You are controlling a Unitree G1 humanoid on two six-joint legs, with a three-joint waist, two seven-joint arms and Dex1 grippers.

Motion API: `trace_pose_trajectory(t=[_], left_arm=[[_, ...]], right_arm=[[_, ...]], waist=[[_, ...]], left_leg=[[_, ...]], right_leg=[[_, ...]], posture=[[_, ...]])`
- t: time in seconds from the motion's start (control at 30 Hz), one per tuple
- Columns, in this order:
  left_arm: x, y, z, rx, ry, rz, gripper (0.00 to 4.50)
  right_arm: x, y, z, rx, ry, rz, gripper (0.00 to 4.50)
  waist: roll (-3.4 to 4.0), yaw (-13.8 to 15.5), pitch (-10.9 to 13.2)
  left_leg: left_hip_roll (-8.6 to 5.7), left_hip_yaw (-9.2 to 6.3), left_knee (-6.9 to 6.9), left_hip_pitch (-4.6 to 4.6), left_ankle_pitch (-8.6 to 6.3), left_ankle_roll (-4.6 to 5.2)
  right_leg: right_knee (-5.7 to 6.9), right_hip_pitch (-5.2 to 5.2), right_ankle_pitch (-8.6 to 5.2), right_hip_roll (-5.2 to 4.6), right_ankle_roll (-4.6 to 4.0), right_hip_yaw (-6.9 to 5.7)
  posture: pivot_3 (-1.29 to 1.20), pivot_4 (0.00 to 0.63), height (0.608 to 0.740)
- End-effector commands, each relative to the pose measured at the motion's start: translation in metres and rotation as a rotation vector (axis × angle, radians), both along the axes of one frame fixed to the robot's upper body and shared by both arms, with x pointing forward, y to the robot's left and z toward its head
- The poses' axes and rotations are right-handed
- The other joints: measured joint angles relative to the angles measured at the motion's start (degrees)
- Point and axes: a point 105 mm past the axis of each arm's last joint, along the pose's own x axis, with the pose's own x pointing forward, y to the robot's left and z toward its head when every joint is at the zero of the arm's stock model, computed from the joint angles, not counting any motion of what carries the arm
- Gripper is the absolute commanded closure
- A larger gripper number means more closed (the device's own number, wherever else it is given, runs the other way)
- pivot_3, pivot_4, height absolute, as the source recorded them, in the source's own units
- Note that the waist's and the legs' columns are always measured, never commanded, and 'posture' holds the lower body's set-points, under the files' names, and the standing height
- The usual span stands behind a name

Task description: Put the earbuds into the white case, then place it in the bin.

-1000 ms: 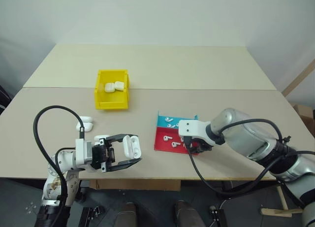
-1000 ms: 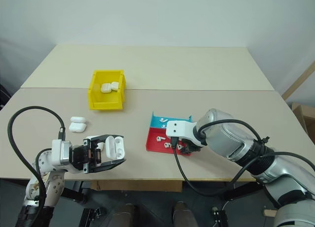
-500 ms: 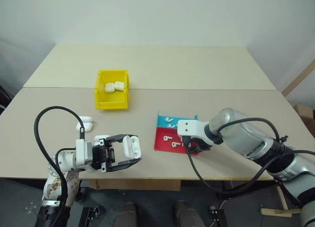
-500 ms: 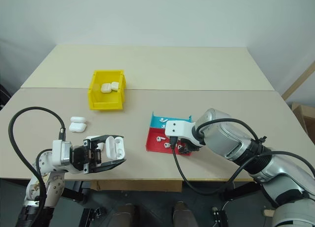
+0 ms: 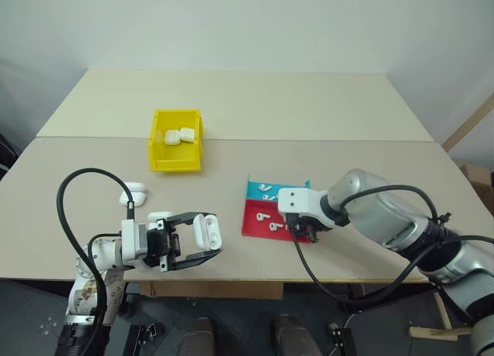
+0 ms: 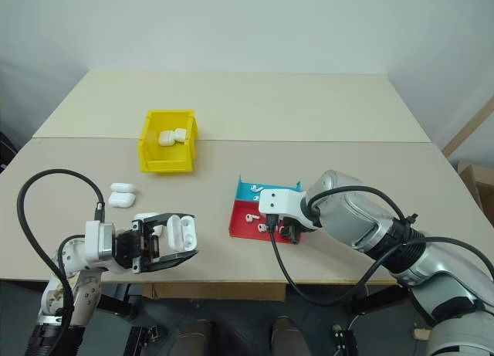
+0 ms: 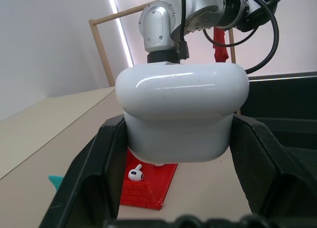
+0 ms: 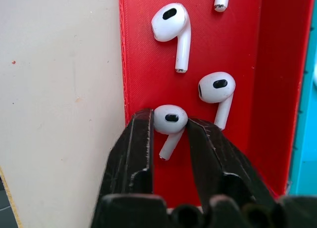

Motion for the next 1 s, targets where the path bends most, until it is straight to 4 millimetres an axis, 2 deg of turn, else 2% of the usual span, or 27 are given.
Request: trace_pose_trajectory(t=[0.03,0.17,0.27,0.3,0.37,0.43,0.5,0.6,0.7,0.87,1.0], left_arm=[[0.001,0.0,0.005,-0.002,-0.034,0.008,1.72],[0.001,0.0,0.006,0.001,-0.033,0.009,1.72],[0.001,-0.002,0.01,-0.017,-0.036,0.014,1.72],[0.001,-0.002,0.013,-0.032,-0.04,0.014,1.72],[0.0,-0.004,0.021,-0.076,-0.042,0.006,1.72],[-0.001,-0.005,0.026,-0.102,-0.036,-0.002,1.72],[-0.003,-0.007,0.031,-0.139,-0.022,-0.022,1.72],[-0.005,-0.009,0.035,-0.154,-0.005,-0.055,1.72],[-0.005,-0.013,0.039,-0.156,0.002,-0.091,1.72],[0.002,-0.021,0.044,-0.141,0.017,-0.129,1.72],[0.007,-0.028,0.046,-0.124,0.025,-0.146,1.72]], right_arm=[[0.003,0.0,0.008,-0.008,-0.038,0.01,3.83],[0.004,-0.001,0.01,-0.007,-0.054,0.013,3.83],[0.003,0.001,0.025,0.026,-0.09,0.015,3.83],[0.002,0.002,0.035,0.053,-0.113,0.015,3.83],[-0.004,0.007,0.07,0.179,-0.189,0.016,3.83],[-0.01,0.01,0.093,0.269,-0.246,0.03,3.83],[-0.017,0.012,0.124,0.435,-0.353,0.061,3.83],[-0.03,0.014,0.151,0.655,-0.494,0.145,3.83],[-0.046,0.018,0.165,0.865,-0.591,0.244,3.83],[-0.059,0.028,0.172,1.137,-0.642,0.339,3.83],[-0.06,0.033,0.179,1.357,-0.617,0.361,3.83]], waist=[[0.0,0.0,0.0],[0.0,0.0,0.0],[0.01,0.0,0.0],[0.01,0.0,0.0],[0.04,0.1,0.0],[0.04,0.1,0.0],[0.04,0.1,0.0],[0.01,0.2,0.0],[0.0,0.1,0.0],[0.02,0.0,0.0],[0.03,-0.2,0.0]], left_leg=[[0.0,0.0,0.0,0.0,0.0,0.0],[0.0,0.0,0.0,0.0,0.0,0.0],[0.0,0.0,0.0,-0.02,0.0,0.0],[0.0,0.0,-0.01,-0.03,0.0,0.0],[0.0,-0.01,-0.01,-0.1,0.0,0.0],[0.01,-0.04,-0.02,-0.13,0.0,0.0],[0.01,-0.09,-0.03,-0.12,-0.01,0.01],[0.0,-0.13,-0.03,-0.09,-0.01,0.01],[-0.02,-0.13,-0.03,-0.07,-0.01,0.01],[0.0,-0.13,-0.03,-0.04,0.0,0.01],[0.02,-0.11,-0.06,-0.04,0.0,0.01]], right_leg=[[0.0,0.0,0.0,0.0,0.0,0.0],[0.0,-0.01,0.0,0.0,0.0,0.0],[-0.01,-0.01,0.0,0.0,0.0,0.0],[-0.02,-0.02,0.0,0.0,0.0,0.0],[-0.02,-0.08,0.0,-0.01,0.0,0.0],[-0.03,-0.09,0.0,0.0,0.0,-0.02],[-0.09,-0.03,0.0,0.0,0.0,-0.06],[-0.16,0.08,0.0,0.0,0.01,-0.13],[-0.17,0.12,0.0,-0.01,0.03,-0.12],[-0.13,0.13,0.02,0.04,0.04,-0.1],[-0.11,0.08,0.02,0.06,0.03,-0.06]], posture=[[0.0,0.15,0.74],[0.0,0.15,0.74],[0.0,0.15,0.74],[0.0,0.15,0.74],[0.0,0.15,0.74],[0.0,0.15,0.74],[0.0,0.15,0.74],[0.0,0.15,0.74],[0.0,0.15,0.74],[0.0,0.15,0.74],[0.0,0.15,0.74]])
